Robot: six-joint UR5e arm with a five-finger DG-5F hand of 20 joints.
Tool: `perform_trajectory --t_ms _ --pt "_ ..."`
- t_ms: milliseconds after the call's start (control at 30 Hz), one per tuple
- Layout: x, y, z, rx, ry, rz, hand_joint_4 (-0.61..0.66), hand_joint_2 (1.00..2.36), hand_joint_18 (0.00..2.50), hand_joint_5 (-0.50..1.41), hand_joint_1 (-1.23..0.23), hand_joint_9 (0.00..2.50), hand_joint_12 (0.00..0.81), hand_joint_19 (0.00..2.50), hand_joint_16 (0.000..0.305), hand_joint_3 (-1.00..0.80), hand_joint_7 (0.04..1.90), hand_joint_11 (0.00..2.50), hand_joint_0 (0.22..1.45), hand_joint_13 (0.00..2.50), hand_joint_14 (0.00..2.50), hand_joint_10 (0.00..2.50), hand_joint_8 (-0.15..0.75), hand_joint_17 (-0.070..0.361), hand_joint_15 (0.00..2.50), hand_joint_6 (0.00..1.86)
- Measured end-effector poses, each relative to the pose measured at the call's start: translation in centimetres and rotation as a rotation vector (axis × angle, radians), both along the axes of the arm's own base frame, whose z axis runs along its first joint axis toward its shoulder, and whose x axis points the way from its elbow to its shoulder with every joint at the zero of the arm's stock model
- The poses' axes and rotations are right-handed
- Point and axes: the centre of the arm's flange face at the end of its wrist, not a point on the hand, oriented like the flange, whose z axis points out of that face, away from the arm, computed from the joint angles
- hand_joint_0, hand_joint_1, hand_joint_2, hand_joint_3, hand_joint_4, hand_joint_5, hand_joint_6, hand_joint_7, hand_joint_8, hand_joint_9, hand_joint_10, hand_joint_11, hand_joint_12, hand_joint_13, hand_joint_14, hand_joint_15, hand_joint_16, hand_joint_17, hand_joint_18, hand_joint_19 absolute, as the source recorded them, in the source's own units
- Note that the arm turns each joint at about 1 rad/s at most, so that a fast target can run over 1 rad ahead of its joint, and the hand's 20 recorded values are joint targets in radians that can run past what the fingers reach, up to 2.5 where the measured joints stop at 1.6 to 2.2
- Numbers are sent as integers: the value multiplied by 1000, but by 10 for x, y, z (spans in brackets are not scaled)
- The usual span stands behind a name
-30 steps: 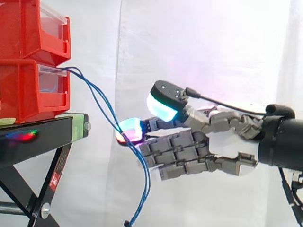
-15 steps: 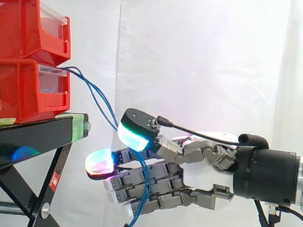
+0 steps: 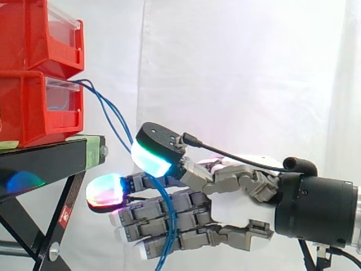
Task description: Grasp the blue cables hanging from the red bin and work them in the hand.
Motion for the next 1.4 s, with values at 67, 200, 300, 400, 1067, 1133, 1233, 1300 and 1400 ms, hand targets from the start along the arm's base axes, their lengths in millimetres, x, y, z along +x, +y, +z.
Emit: perform_trajectory --t_ms 67,200,300,400,1067,1133,1233,1300,1400 --pt "1 2 1 -7 -11 7 243 1003 303 -173 -489 287 394 394 59 -934 716 176 832 227 8 4 329 133 290 7" --pt "4 7 4 -16 -33 14 243 1003 303 -172 -489 287 393 390 59 -930 719 180 832 227 8 4 329 133 292 7" --pt "6 12 6 -26 -46 20 242 1003 303 -172 -489 286 394 402 59 -929 718 180 832 227 8 5 329 133 296 7" --pt "7 17 7 -41 -53 22 242 1003 304 -172 -489 286 394 393 59 -937 718 179 833 227 9 4 329 133 297 7" --pt "12 26 13 -124 -84 6 243 1003 308 -171 -487 288 394 400 59 -938 721 180 832 237 9 4 328 133 301 7" --pt "15 30 17 -141 -106 3 242 1003 309 -171 -487 287 394 399 59 -936 717 180 832 238 9 4 328 133 296 7" --pt "21 37 25 -161 -139 -1 244 1003 309 -172 -487 289 394 399 59 -937 719 185 832 238 8 4 329 132 299 7" --pt "25 42 29 -164 -152 -7 245 1003 309 -172 -487 289 395 398 59 -932 719 181 831 238 10 4 329 132 305 7" --pt "29 49 34 -163 -161 -16 245 1003 315 -172 -487 288 395 396 59 -937 719 180 832 239 9 4 329 132 306 7"
